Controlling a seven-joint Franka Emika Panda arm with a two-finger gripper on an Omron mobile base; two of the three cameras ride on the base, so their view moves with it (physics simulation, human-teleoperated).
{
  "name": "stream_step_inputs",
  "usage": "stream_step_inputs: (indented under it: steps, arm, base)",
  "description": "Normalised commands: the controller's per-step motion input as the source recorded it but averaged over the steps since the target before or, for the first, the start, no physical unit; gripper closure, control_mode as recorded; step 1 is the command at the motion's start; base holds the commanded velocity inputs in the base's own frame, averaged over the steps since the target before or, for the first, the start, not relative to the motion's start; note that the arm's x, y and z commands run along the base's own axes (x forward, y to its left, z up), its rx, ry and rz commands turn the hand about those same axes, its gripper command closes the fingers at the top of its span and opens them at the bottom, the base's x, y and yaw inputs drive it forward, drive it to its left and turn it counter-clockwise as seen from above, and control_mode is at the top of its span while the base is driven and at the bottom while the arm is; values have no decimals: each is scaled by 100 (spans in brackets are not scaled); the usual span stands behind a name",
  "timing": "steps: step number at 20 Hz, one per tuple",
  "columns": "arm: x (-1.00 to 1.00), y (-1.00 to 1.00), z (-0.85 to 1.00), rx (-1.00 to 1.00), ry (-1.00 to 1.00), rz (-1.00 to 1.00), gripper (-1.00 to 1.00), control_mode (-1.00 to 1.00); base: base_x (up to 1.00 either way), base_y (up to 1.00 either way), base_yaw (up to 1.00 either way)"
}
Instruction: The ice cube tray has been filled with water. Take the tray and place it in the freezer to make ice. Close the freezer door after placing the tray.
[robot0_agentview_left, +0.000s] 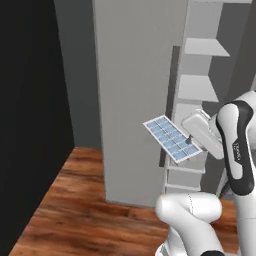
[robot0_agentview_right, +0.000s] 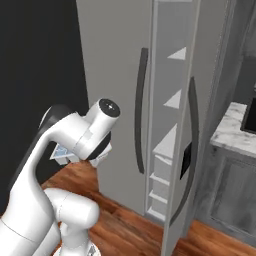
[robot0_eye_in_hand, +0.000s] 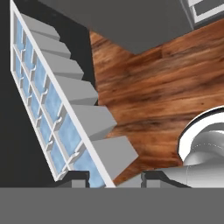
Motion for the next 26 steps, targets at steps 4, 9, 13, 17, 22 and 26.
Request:
stream_step_inputs:
  steps: [4,9,13,17,22,26]
  arm:
    - [0,0,0,0,0,0,100,100]
    - [0,0,0,0,0,0,100,100]
    - [0,0,0,0,0,0,100,100]
    - [0,0,0,0,0,0,100,100]
    - [0,0,0,0,0,0,100,100]
    - [0,0,0,0,0,0,100,100]
  base:
    - [29,14,-38]
    - [30,41,-32]
    - [34,48,-28]
    - [47,36,-27]
    - [28,2,-23]
    - [33,0,-18]
